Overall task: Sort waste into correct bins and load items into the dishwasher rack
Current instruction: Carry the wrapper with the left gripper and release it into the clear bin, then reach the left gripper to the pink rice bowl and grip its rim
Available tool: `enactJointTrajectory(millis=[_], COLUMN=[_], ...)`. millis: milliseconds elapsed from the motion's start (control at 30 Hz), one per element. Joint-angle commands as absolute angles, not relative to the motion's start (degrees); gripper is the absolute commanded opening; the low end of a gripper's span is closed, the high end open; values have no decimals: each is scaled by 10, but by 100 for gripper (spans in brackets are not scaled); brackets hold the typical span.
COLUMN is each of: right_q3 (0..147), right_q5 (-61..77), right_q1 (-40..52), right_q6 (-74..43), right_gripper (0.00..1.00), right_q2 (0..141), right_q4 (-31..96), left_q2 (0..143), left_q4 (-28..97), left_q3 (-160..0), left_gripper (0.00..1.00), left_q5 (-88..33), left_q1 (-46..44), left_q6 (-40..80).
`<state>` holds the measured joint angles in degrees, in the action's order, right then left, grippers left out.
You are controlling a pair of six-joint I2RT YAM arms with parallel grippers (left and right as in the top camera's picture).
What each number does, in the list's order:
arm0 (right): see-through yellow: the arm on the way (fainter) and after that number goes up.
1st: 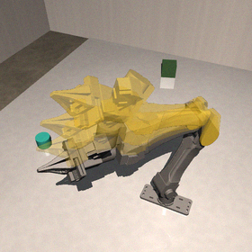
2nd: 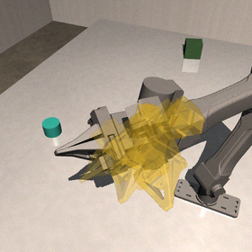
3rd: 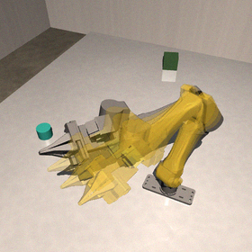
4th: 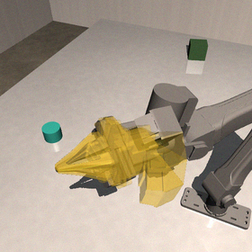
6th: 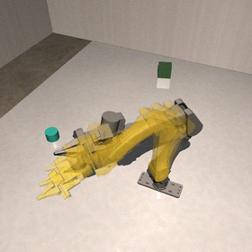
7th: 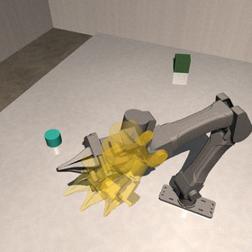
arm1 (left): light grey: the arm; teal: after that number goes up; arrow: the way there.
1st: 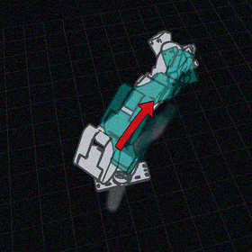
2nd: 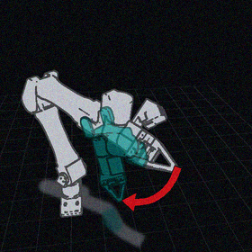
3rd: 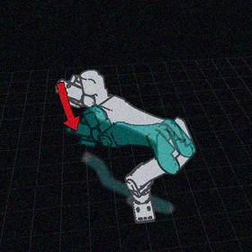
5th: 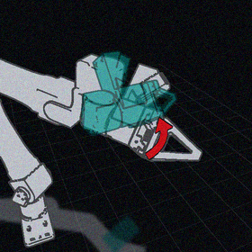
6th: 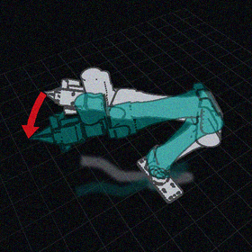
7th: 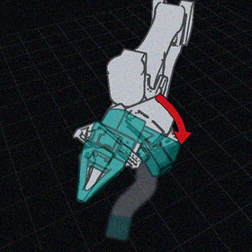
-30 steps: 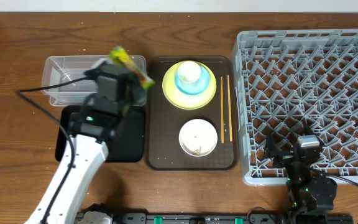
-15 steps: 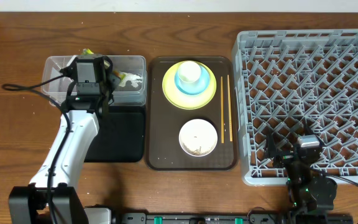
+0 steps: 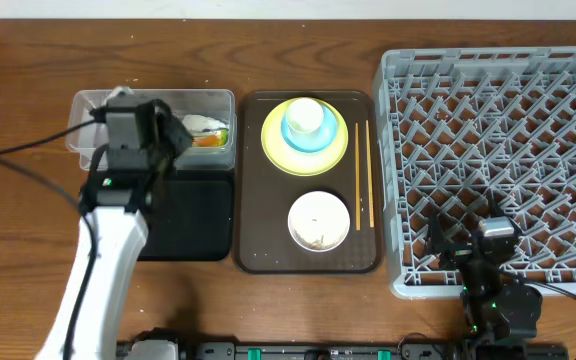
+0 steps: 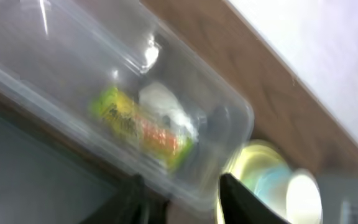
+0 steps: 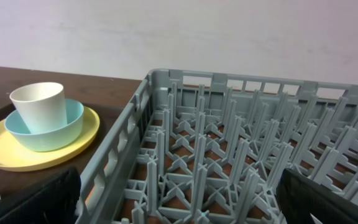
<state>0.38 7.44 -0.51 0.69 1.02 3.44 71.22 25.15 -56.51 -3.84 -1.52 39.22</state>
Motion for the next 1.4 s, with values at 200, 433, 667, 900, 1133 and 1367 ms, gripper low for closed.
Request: enactJointTrajectory(millis=[200, 433, 667, 900, 1133, 1367], right_q3=[3, 3, 3, 3, 3, 3], right_q5=[73, 73, 73, 73, 73, 73], right_q1=[1, 1, 1, 1, 1, 1], right_q6=[12, 11, 11, 11, 11, 11], right_gripper=[99, 99, 99, 99, 99, 99], right_q2=[9, 9, 9, 9, 9, 9], right_q4=[36, 36, 36, 36, 36, 36], left_q2=[669, 721, 820, 895, 904, 910], left_q4=[438, 398, 275, 209, 187, 178], left_q3=[-562, -552, -552, -552, -552, -552], left_gripper=[18, 12, 25, 29, 29, 29], left_q5=[-162, -108, -15, 9, -8, 28], left_q1=[-159, -346, -469, -494, -521, -547], left_q6=[326, 330, 336, 336, 336, 336])
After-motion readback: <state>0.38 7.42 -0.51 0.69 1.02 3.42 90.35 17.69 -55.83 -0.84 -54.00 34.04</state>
